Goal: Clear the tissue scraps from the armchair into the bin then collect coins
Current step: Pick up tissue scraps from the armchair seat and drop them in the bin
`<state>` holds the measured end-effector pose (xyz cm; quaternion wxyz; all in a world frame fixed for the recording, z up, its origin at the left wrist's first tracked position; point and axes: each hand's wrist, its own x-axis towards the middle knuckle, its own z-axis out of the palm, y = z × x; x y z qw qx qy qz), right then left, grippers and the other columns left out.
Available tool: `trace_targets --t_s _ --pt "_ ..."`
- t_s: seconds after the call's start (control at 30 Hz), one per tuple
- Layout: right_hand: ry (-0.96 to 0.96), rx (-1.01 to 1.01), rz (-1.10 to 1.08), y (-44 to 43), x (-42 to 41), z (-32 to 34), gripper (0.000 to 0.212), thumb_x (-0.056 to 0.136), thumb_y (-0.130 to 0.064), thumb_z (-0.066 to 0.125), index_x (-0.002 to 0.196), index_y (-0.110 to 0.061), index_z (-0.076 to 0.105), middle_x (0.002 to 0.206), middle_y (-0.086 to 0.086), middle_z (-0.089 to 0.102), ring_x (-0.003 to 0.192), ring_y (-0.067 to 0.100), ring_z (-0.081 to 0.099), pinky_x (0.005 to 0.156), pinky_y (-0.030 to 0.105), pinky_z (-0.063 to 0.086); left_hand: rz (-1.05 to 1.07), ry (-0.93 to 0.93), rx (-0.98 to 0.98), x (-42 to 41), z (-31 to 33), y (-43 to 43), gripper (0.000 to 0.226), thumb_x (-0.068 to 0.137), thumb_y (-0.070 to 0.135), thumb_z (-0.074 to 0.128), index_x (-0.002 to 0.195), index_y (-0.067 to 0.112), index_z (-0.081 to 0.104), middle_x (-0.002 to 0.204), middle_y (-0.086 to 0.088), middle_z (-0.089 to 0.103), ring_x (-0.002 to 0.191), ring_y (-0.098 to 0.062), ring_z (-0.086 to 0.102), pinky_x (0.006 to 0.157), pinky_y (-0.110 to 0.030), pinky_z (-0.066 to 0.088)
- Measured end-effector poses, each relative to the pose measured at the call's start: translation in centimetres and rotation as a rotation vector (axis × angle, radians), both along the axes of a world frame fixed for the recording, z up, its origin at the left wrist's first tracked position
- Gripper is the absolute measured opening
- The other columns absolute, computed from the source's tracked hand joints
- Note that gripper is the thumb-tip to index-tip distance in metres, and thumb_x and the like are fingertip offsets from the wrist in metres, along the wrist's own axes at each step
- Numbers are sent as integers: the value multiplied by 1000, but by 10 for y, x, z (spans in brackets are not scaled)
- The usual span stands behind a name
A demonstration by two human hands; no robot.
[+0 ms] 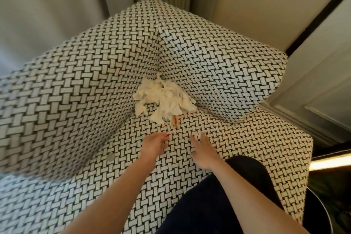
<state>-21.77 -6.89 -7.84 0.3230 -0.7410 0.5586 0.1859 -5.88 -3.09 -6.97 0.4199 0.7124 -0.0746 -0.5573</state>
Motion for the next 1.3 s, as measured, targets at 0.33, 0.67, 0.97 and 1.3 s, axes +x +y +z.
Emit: trace_targets --t_s 0.33,0.67,0.97,1.3 --pt "-435 -127 -355 -3 -2 8 44 99 -14 42 141 -3 38 151 9 33 140 17 28 113 24 19 -131 -487 -207 -10 -5 -23 27 87 6 56 102 25 65 139 -4 39 109 -17 54 89 -21 49" --pt "-730 -19 -740 -6 -8 22 34 96 -19 51 128 -10 57 133 2 56 122 10 49 102 24 34 -871 -774 8 4 13 -76 53 90 29 53 140 39 37 159 4 -1 145 -24 -11 116 -54 1" --pt "-765 -12 -736 -7 -10 25 33 93 -19 55 125 -12 60 131 0 58 121 9 49 106 29 35 -426 -579 -192 0 19 -59 38 90 11 54 128 11 56 139 -6 49 129 -18 44 98 -16 31" --pt "-895 -7 -853 -7 -12 26 29 91 -15 59 119 -15 64 124 -1 61 114 9 53 101 27 42 -228 -234 -261 -23 23 -42 16 82 6 67 98 8 68 109 -8 67 96 -15 59 94 -28 45"
